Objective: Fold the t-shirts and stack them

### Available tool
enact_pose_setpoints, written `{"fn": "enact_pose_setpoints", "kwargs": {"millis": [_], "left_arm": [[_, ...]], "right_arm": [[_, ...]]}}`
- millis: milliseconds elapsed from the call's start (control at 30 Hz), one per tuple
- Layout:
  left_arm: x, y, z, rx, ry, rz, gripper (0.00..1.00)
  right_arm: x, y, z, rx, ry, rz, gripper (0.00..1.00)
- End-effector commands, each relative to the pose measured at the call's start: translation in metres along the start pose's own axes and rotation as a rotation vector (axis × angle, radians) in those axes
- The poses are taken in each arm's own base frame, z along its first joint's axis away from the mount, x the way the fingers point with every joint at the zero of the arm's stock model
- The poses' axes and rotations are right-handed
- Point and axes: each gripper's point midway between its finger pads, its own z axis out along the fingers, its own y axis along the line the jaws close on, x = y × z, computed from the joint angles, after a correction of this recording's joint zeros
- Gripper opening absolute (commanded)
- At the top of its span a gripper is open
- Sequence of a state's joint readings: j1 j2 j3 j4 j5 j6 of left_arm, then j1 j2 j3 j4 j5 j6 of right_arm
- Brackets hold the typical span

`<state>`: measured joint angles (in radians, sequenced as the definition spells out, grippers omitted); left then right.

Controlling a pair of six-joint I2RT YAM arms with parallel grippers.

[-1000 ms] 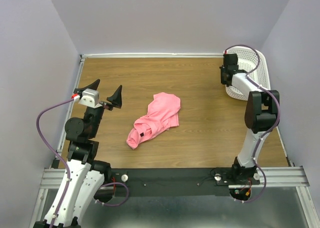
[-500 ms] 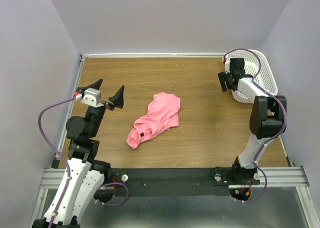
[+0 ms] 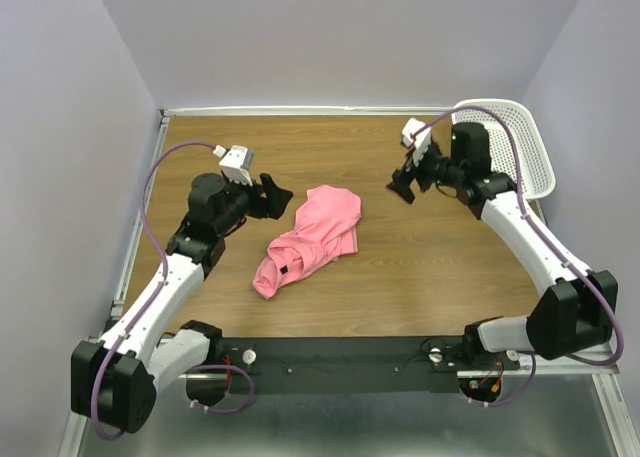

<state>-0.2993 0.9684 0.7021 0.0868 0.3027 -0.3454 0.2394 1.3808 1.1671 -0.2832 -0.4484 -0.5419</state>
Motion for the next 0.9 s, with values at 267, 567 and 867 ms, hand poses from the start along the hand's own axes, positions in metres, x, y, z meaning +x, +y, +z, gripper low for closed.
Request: {"fn": "enact_pose_setpoints", "kwargs": {"millis": [267, 567, 867], "left_arm": [[0.103, 0.044, -0.01, -0.376, 0.252, -0.423, 0.82], [0.139, 0.043, 0.024, -0.272, 0.412, -0.328, 0.74], [0.149, 0.032, 0.033, -0.183, 0.458, -0.274, 0.7]], "right_arm": [[0.052, 0.138, 0.029, -0.541, 0.081, 0.299, 0.95], [0.072, 0.133, 0.045, -0.492, 0.166, 0.388, 0.91], [0.105, 0.13, 0.084, -0.432, 0.299, 0.599, 0.84]]}}
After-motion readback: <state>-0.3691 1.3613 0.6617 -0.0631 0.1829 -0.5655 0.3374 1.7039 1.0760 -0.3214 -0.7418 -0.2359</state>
